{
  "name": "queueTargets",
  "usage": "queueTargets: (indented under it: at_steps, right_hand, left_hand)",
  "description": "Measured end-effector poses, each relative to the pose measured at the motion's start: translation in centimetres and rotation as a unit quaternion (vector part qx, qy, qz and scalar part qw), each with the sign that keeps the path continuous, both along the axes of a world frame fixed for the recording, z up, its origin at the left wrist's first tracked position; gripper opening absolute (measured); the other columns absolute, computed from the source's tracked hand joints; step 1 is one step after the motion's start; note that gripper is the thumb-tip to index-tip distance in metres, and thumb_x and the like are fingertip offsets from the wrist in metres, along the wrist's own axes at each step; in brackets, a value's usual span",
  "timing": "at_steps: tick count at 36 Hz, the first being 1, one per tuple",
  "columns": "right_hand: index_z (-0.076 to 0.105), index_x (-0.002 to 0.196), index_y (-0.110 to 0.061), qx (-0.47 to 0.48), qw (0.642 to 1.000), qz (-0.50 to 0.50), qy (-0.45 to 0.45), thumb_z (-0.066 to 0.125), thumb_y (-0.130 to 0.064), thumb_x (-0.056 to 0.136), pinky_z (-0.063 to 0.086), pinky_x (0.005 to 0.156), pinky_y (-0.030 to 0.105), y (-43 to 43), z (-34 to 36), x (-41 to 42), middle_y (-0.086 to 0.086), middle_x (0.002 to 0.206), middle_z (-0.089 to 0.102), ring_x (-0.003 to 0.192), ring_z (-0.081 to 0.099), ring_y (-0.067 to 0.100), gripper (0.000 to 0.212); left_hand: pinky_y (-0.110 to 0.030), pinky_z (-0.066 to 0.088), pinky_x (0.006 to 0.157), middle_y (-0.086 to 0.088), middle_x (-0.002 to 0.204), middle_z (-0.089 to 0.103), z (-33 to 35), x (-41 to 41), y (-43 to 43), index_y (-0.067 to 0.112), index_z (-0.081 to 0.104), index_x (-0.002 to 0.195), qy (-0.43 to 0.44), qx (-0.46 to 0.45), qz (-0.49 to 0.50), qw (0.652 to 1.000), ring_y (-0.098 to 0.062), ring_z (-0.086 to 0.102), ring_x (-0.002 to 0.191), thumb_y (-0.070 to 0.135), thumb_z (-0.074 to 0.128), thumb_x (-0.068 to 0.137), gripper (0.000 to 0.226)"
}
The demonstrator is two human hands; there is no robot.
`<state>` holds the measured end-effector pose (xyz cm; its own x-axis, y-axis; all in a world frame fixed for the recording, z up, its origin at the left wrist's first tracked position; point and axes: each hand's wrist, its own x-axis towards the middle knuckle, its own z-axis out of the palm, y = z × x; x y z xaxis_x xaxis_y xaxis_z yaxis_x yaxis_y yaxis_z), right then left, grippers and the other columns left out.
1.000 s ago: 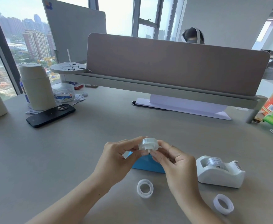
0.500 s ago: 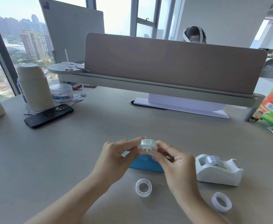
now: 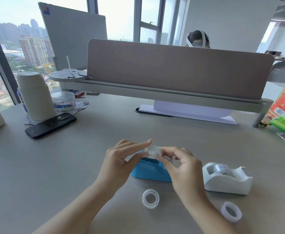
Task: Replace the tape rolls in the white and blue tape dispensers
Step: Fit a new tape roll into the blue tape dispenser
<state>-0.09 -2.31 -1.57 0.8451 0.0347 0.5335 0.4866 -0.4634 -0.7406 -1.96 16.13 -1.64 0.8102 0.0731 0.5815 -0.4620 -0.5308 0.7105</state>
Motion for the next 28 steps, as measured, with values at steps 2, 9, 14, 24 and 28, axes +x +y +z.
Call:
queueTargets:
  at_steps: [2,9,14,24,28]
  right_hand:
    - [0.079,0.088,-0.029,-0.006,1.0,-0.005,0.004,0.083,-0.022,0.076,0.043,0.071,0.005,0.2,-0.2,0.2,-0.01,0.08,0.071,0.082,0.064,0.002,0.014]
    - [0.079,0.101,-0.036,-0.014,0.999,-0.013,0.028,0.082,-0.027,0.076,0.049,0.074,0.017,0.5,-1.0,0.7,-0.004,0.075,0.067,0.08,0.065,0.015,0.026]
    - [0.075,0.106,-0.039,-0.034,0.999,-0.023,0.01,0.081,-0.024,0.078,0.036,0.08,0.002,0.7,-1.2,0.5,-0.01,0.081,0.068,0.09,0.055,0.015,0.033]
    - [0.077,0.096,-0.043,-0.038,0.999,-0.006,0.016,0.083,-0.021,0.076,0.038,0.08,0.003,0.9,-1.8,0.8,-0.009,0.082,0.063,0.09,0.058,0.014,0.031]
    - [0.076,0.097,-0.044,-0.046,0.999,-0.006,0.004,0.083,-0.019,0.076,0.038,0.08,0.002,0.9,-1.9,0.8,-0.01,0.081,0.061,0.089,0.056,0.011,0.034]
  left_hand:
    - [-0.018,0.05,0.073,0.018,0.088,0.076,-0.2,0.2,0.1,0.039,0.072,0.115,0.0,0.0,0.001,1.0,-0.011,0.061,0.086,0.011,0.076,0.083,0.043]
    - [-0.037,0.053,0.07,0.015,0.09,0.073,-0.3,0.5,0.5,0.053,0.07,0.105,0.022,-0.031,0.013,0.999,-0.019,0.064,0.08,0.032,0.073,0.077,0.035]
    - [-0.032,0.053,0.067,0.014,0.086,0.074,-0.3,0.5,0.5,0.054,0.071,0.102,0.022,-0.034,0.017,0.999,-0.017,0.065,0.078,0.035,0.072,0.074,0.033]
    - [-0.013,0.05,0.065,0.012,0.085,0.075,-0.7,0.9,1.0,0.045,0.078,0.092,0.075,-0.038,0.038,0.996,-0.009,0.07,0.078,0.018,0.079,0.079,0.03]
    - [-0.012,0.046,0.062,0.01,0.084,0.074,-0.6,0.7,1.1,0.042,0.08,0.091,0.079,-0.032,0.039,0.996,-0.01,0.069,0.076,0.018,0.08,0.079,0.026]
